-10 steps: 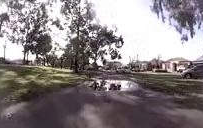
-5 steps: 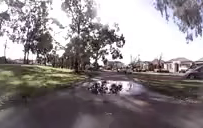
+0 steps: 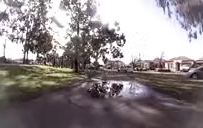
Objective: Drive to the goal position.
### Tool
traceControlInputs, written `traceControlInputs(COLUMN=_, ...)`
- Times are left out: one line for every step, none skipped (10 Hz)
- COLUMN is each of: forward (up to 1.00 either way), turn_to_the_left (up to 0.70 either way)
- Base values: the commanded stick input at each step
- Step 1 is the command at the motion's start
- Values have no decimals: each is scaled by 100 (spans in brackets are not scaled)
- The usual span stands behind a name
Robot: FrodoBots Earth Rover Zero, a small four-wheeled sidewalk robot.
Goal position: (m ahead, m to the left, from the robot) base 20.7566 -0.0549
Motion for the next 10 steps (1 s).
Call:
traceControlInputs(forward=70, turn_to_the_left=31)
traceControlInputs(forward=70, turn_to_the_left=19)
traceControlInputs(forward=70, turn_to_the_left=7)
traceControlInputs(forward=70, turn_to_the_left=0)
traceControlInputs(forward=70, turn_to_the_left=0)
traceControlInputs(forward=70, turn_to_the_left=0)
traceControlInputs(forward=70, turn_to_the_left=0)
traceControlInputs(forward=70, turn_to_the_left=0)
traceControlInputs(forward=70, turn_to_the_left=0)
traceControlInputs(forward=70, turn_to_the_left=0)
